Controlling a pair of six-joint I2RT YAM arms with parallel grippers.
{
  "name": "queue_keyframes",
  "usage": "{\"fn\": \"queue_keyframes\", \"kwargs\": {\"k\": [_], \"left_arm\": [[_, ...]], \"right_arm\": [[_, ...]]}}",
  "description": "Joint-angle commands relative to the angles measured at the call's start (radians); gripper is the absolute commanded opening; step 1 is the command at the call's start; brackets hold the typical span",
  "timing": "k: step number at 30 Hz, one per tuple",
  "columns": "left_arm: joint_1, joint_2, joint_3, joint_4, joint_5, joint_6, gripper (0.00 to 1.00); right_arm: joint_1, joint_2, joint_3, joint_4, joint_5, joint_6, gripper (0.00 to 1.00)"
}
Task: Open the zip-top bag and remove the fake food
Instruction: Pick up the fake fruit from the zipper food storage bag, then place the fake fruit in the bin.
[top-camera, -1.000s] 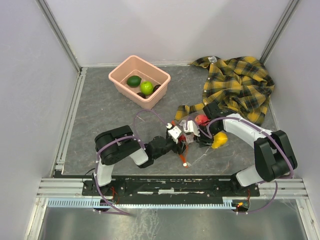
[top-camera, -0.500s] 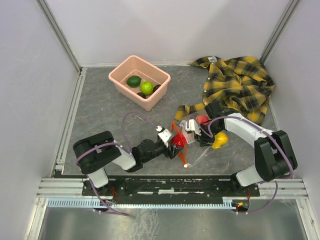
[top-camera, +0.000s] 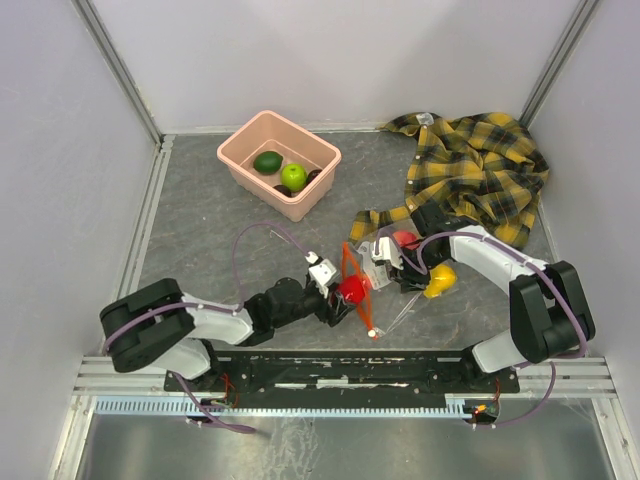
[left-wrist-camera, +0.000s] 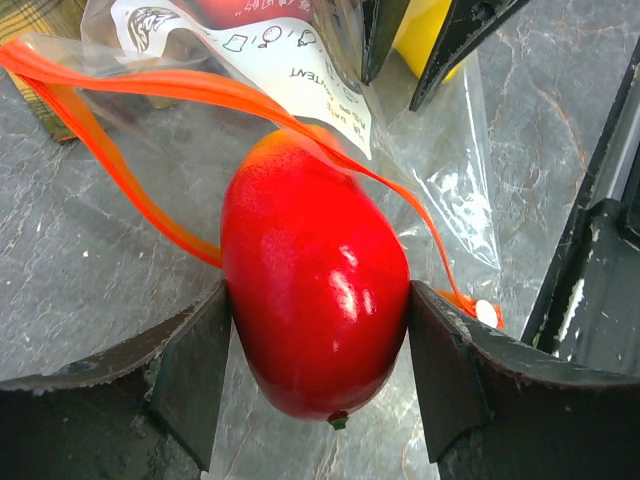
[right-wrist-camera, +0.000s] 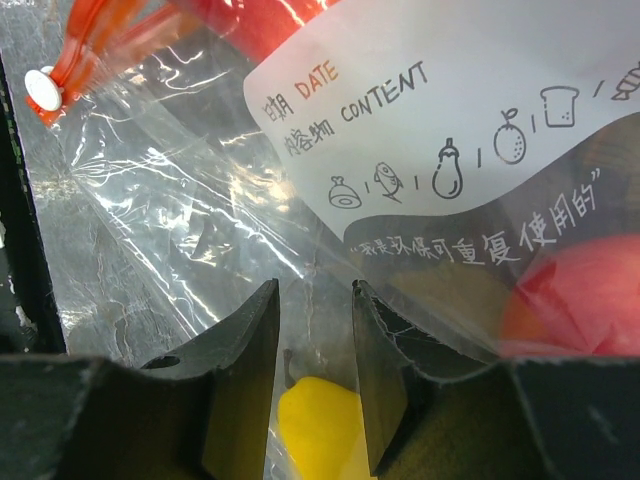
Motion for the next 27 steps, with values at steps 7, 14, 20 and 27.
{"fn": "queue_keyframes", "kwargs": {"k": [7,14,20,27], "left_arm": [[-0.002,-0.271,0.003,-0.335,-0.033,-0.048,0.34],[0.003,-0.410,0.014,-0.515,-0.072,-0.074,0.33],[0.014,-0.510,0.080,-0.708,-0.136,-0.109,0.30],[0.045,-0.581,0.158,-0.820,-0.146,-0.127,0.29]], "right_arm": [[-0.007,-0.036,0.037,-0.009,-0.035,0.006,0.43],[-0.008,-0.037,0.036,-0.009,-0.039,0.007,0.43],[-0.008,-0.034,0.036,-0.009,-0.036,0.006,0.43],[-0.008,-0.033,0.037,-0.010,-0.037,0.007,0.43]]}}
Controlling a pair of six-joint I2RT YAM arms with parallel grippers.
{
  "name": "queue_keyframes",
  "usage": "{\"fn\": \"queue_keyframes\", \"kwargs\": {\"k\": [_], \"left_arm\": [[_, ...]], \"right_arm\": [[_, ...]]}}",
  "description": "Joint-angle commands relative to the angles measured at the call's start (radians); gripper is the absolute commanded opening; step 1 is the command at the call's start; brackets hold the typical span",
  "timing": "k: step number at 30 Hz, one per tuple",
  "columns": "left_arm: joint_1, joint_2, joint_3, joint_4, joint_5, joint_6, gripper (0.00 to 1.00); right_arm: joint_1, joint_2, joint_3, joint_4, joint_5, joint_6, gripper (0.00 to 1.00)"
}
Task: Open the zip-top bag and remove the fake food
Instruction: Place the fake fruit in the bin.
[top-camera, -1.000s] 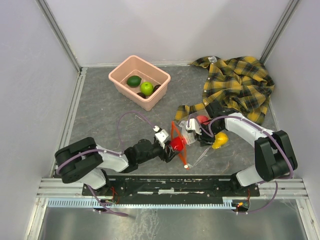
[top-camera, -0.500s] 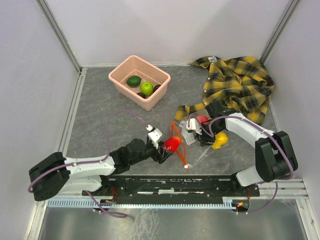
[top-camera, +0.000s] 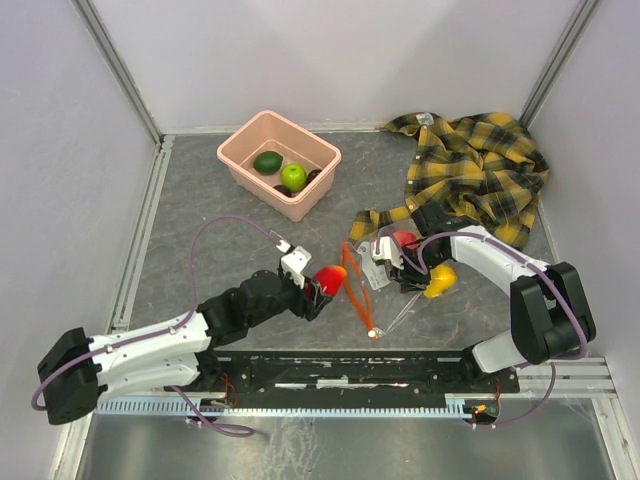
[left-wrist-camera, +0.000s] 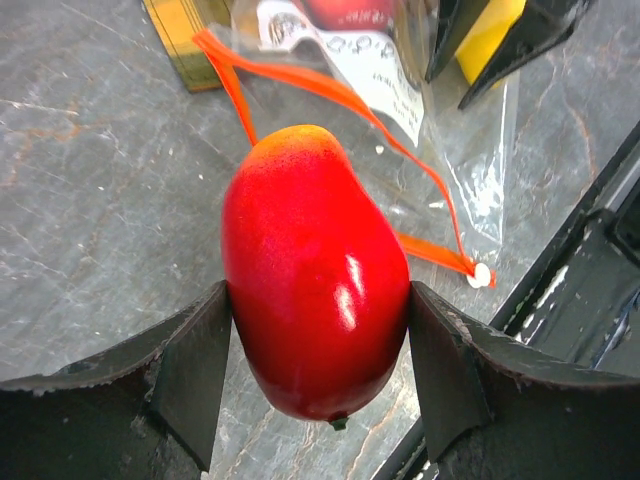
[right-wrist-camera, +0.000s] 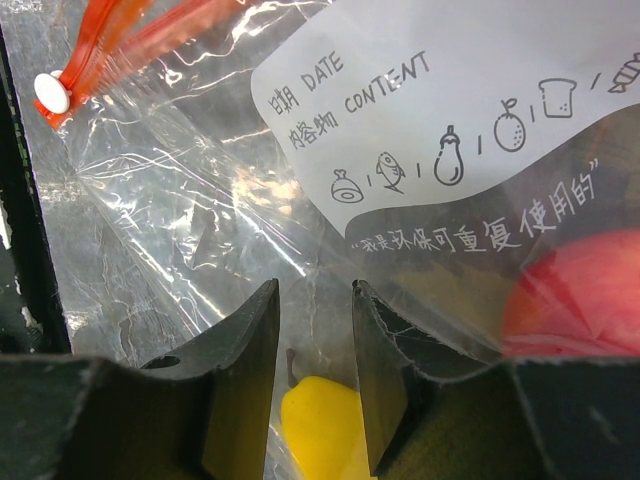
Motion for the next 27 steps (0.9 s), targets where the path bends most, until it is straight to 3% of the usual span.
{"fn": "queue_keyframes", "kwargs": {"k": [1,27], "left_arm": [[0.028,-0.039,0.092,-0.082,-0.024,-0.042,0.29],[0.405,0.066,0.367,-0.167,0.198,-0.026,0.28]], "right_arm": [[-0.003,-0.026,0.037,-0.005,-0.027,0.003,0.43],[-0.003,-0.025,0.040,-0.016,-0.032,-0.001,0.43]]}}
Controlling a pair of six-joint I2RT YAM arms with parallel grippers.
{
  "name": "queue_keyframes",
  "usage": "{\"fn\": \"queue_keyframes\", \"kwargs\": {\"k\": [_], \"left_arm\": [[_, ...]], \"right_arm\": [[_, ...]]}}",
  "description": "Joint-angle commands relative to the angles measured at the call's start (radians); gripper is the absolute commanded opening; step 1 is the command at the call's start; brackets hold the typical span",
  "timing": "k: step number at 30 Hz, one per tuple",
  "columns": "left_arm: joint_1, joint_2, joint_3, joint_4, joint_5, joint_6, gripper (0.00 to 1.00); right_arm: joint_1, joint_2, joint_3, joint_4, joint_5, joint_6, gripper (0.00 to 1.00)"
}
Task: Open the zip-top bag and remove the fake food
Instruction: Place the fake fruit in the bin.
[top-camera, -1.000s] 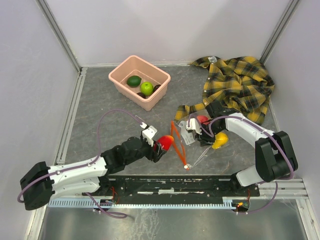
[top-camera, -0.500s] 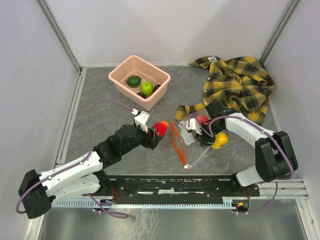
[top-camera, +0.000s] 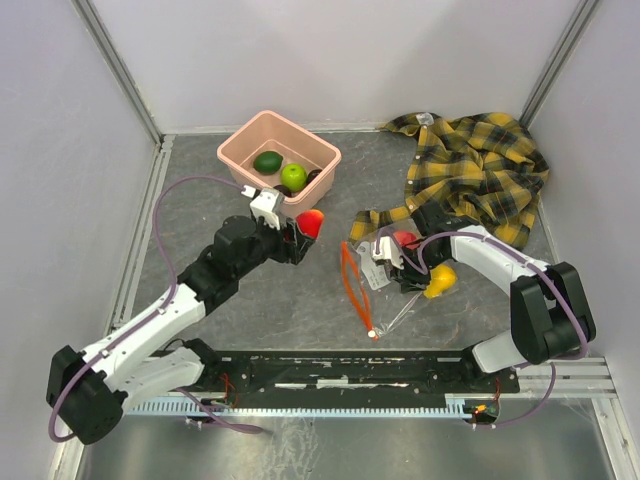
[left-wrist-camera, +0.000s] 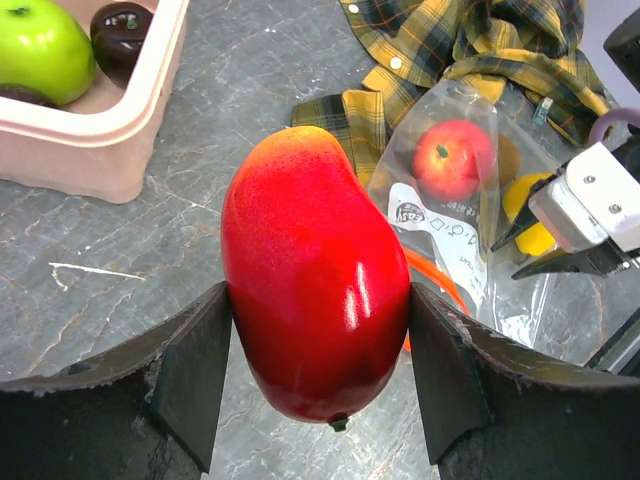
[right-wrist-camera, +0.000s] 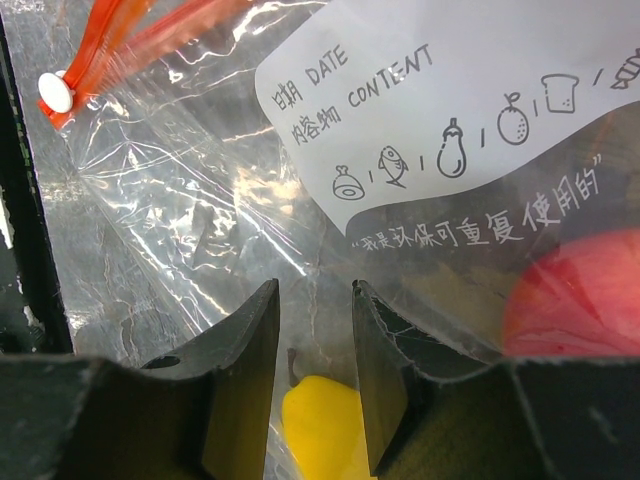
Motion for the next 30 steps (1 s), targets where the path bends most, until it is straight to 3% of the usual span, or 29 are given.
{"fn": "queue_keyframes", "kwargs": {"k": [1,14,30], "left_arm": [[0.051,0.034,0.081,0.013,0.063,-0.015,0.28],[0.206,0.120,0.153,0.079,0.184,-0.044,0.28],[0.312,0.229,0.181,0.218,0.196,-0.108,0.28]], "right_arm": [[-0.003,-0.026,0.038,-0.013,-0.031,-0.001,0.43],[-0.003,-0.027,0.038,-0.018,-0.031,-0.005,0.43],[-0.003,-0.031,0.038,-0.031,-0.042,-0.013,0.43]]}}
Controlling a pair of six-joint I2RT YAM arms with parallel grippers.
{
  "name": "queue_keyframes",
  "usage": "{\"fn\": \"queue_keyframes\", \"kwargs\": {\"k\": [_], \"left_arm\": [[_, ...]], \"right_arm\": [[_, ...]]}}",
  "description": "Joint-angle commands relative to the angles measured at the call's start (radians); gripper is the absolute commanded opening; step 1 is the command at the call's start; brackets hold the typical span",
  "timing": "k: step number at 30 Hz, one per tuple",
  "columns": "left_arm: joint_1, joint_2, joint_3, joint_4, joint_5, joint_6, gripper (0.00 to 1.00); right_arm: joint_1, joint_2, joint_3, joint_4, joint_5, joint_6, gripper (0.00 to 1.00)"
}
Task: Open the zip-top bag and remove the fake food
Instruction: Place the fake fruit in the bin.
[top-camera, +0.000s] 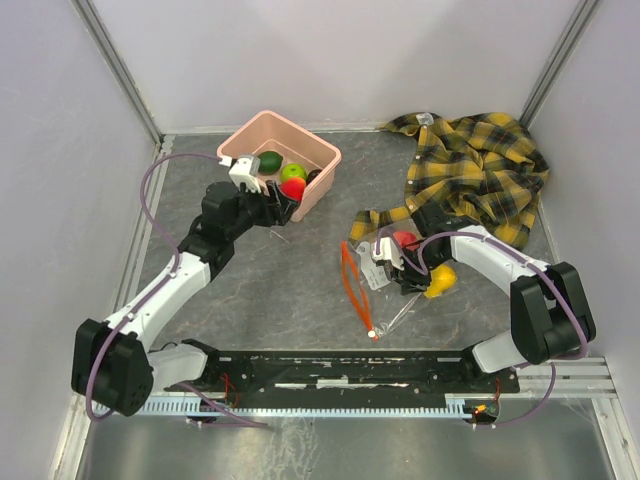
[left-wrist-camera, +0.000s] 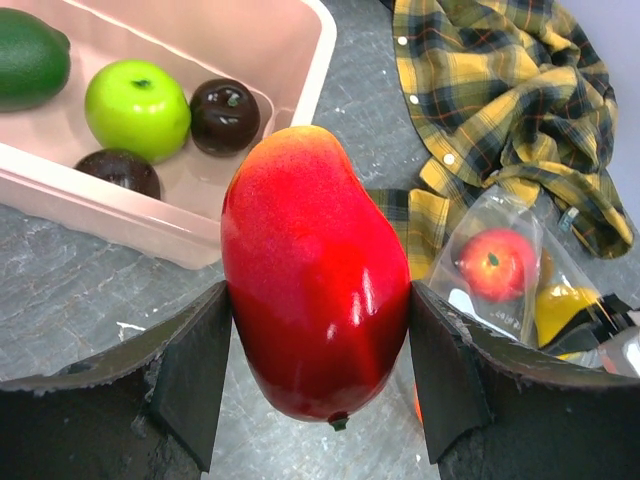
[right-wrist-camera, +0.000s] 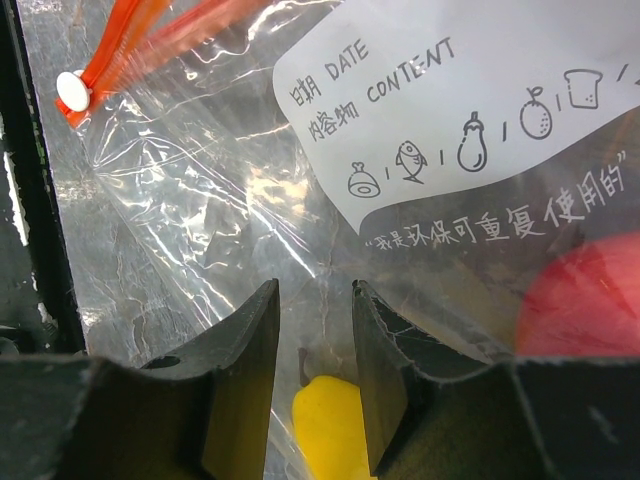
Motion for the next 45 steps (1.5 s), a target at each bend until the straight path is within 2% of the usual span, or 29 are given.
{"fn": "queue_keyframes", "kwargs": {"k": [1,24,33,36,37,38,39,40,45], "left_arm": [[0.027,0.026,0.062,0.103,0.020,-0.049,0.28],[0.077,0.269,0.245,0.164,0.005,-0.058,0.32],[0.098,0.343,0.300,0.159,0.007,-0.067,0.37],[0.111,0.376,0.326,0.142,0.009,-0.067,0.49],[0.115,0.386,0.336,0.136,0.011,-0.069,0.58],[0.118,0.395,0.344,0.130,0.005,-0.074,0.72],[0.121,0.401,0.350,0.121,-0.012,-0.083,0.91],[0.120,0.406,0.356,0.115,-0.025,-0.085,0.99],[0.122,0.399,0.360,0.103,-0.053,-0.082,0.99]], "right_arm": [[-0.003,-0.030,0.038,-0.014,-0.032,-0.012,0.43],[-0.003,-0.032,0.041,-0.020,-0.039,-0.017,0.43],[-0.003,-0.040,0.041,-0.023,-0.041,-0.017,0.43],[-0.003,-0.042,0.039,-0.023,-0.041,-0.017,0.43],[-0.003,-0.044,0.039,-0.022,-0.041,-0.016,0.43],[-0.003,-0.045,0.040,-0.022,-0.041,-0.017,0.44],[-0.004,-0.047,0.039,-0.023,-0.041,-0.017,0.44],[-0.003,-0.048,0.040,-0.022,-0.040,-0.019,0.44],[-0.004,-0.047,0.039,-0.023,-0.042,-0.019,0.44]]}}
